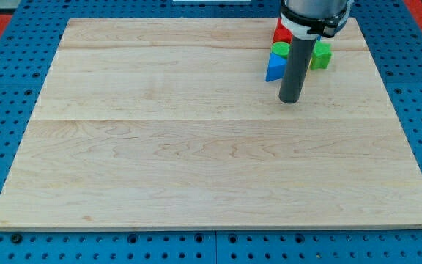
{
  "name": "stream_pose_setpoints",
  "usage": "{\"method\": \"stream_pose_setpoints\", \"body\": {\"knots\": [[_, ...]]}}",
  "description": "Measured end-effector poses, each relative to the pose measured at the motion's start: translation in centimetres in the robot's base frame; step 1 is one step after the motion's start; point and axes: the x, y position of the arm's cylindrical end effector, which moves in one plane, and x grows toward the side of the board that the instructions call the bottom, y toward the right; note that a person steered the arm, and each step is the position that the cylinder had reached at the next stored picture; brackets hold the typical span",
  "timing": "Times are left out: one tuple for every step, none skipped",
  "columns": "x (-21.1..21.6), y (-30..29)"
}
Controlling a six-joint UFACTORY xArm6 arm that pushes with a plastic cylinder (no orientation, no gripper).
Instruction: Place the red circle diagonally bottom left to the blue triangle
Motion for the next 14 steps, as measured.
{"method": "stream_pose_setpoints", "body": {"knots": [[2.1,5.9],[3.5,14.3],[0.8,21.6],[-5.7,19.4],[-13.8,17.8],[-20.9,15.8],[-20.8,14.6],[-20.3,7.7],[-20.5,2.6],[-20.1,2.5],[-19.9,2.3],[-17.7,0.5],[-15.5,-2.3],[-12.7,-6.4]]}}
